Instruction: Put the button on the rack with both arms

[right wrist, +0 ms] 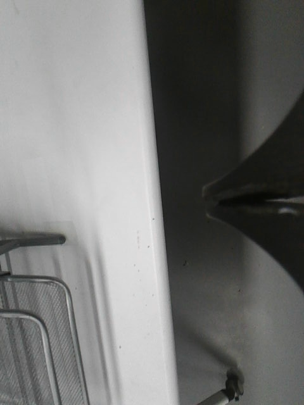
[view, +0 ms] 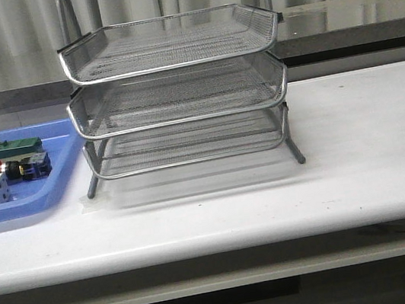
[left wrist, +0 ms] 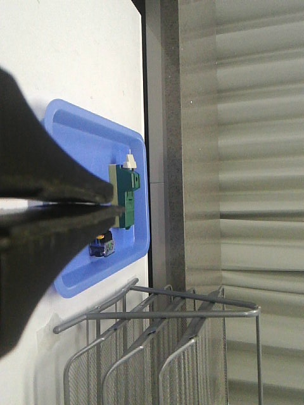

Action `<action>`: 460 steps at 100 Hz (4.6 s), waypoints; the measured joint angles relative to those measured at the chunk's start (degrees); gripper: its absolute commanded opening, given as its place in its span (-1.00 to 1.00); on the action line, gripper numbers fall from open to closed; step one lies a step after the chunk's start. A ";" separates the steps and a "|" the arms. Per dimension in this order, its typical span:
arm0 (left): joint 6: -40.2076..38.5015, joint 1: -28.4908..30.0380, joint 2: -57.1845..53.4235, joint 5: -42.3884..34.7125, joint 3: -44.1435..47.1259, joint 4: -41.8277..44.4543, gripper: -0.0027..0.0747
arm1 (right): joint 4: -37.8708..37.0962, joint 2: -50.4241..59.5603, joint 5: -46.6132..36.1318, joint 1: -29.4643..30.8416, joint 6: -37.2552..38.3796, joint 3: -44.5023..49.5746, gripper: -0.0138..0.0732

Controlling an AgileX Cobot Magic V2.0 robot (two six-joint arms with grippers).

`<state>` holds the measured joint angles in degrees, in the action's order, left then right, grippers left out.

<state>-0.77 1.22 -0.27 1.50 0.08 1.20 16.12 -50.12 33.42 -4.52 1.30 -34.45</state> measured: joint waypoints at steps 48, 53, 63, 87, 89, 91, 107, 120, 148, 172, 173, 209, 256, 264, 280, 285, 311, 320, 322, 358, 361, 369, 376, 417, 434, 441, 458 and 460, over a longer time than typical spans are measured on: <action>0.00 0.00 0.00 0.00 0.00 0.00 -0.92 | 14.57 -0.11 -6.21 0.00 0.00 0.00 0.33; 0.00 0.00 0.00 0.00 0.00 0.00 -0.92 | 15.84 -0.34 -7.18 0.00 0.00 0.00 0.32; 0.00 0.00 0.00 0.00 0.00 0.00 -0.92 | 18.58 -1.89 -8.91 0.00 -0.55 0.00 0.32; 0.00 0.00 0.00 0.00 0.00 0.00 -0.92 | 30.70 -10.74 -11.43 -0.97 -10.78 -0.14 0.32; 0.00 0.00 0.00 0.00 0.00 0.00 -0.92 | 32.21 -11.38 -11.51 -1.08 -12.32 -0.36 0.32; 0.00 0.00 0.00 0.00 0.00 0.00 -0.92 | 33.23 -12.37 -11.72 -1.38 -13.90 -0.50 0.32; 0.00 0.00 0.00 0.00 0.00 0.00 -0.92 | 45.48 -20.88 -11.97 -2.78 -26.10 -4.11 0.32; 0.00 0.00 0.00 0.00 0.00 0.00 -0.92 | 54.64 -28.22 -11.37 -3.19 -35.42 -8.13 0.32; 0.00 0.00 0.00 0.00 0.00 0.00 -0.92 | 64.45 -41.97 -8.14 -3.19 -45.26 -16.55 0.32; 0.00 0.00 0.00 0.00 0.00 0.00 -0.92 | 64.92 -50.79 -5.45 -3.32 -45.86 -23.24 0.32; 0.00 0.00 0.00 0.00 0.00 0.00 -0.92 | 64.92 -51.01 -5.27 -3.32 -45.86 -23.60 0.32; 0.00 0.00 0.00 0.00 0.00 0.00 -0.92 | 65.85 -57.21 -3.10 -3.32 -47.08 -29.30 0.32; 0.00 0.00 0.00 0.00 0.00 0.00 -0.92 | 69.50 -57.34 -2.13 -3.32 -49.80 -29.54 -0.58; 0.00 0.00 0.00 0.00 0.00 0.00 -0.92 | 69.18 -57.38 -2.13 -3.32 -50.39 -29.54 -0.71; 0.00 0.00 0.00 0.00 0.00 0.00 -0.92 | 68.57 -57.47 -2.26 -3.32 -50.92 -29.54 -0.76; 0.00 0.00 0.00 0.00 0.00 0.00 -0.92 | 67.77 -57.47 -2.26 -3.32 -50.92 -29.54 -0.76; 0.00 0.00 0.00 0.00 0.00 0.00 -0.92 | 65.63 -57.35 -0.33 -3.32 -50.95 -28.82 -0.76; 0.00 0.00 0.00 0.00 0.00 0.00 -0.92 | 65.39 -56.93 0.31 -3.32 -50.95 -27.87 -0.76; 0.00 0.00 0.00 0.00 0.00 0.00 -0.92 | 65.39 -56.81 0.31 -3.32 -50.95 -27.51 -0.76; 0.00 0.00 0.00 0.00 0.00 0.00 -0.92 | 61.70 -47.29 0.13 -3.32 -50.84 -16.64 -0.76; 0.00 0.00 0.00 0.00 0.00 0.00 -0.92 | 61.69 -46.51 0.04 -3.32 -50.72 -15.78 -0.76; 0.00 0.00 0.00 0.00 0.00 0.00 -0.92 | 61.33 -44.36 0.04 -3.32 -50.71 -13.39 -0.76; 0.00 0.00 0.00 0.00 0.00 0.00 -0.92 | 61.30 -42.99 0.14 -3.45 -50.61 -11.88 -0.76; 0.00 0.00 0.00 0.00 0.00 0.00 -0.92 | 60.26 -41.41 0.75 -3.45 -50.58 -9.56 -0.57; 0.00 0.00 0.00 0.00 0.00 0.00 -0.92 | 59.54 -41.37 1.11 -3.45 -50.58 -9.42 -0.08; 0.00 0.00 0.00 0.00 0.00 0.00 -0.92 | 59.06 -41.16 1.11 -3.45 -50.48 -9.43 0.10; 0.00 0.00 0.00 0.00 0.00 0.00 -0.92 | 57.26 -38.31 1.33 -3.45 -50.48 -9.40 0.20; 0.00 0.00 0.00 0.00 0.00 0.00 -0.92 | 56.94 -37.79 1.46 -3.45 -50.48 -9.40 0.20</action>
<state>-0.77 1.22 -0.27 1.50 0.08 1.20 73.06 -87.91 34.88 -7.97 -49.18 -43.85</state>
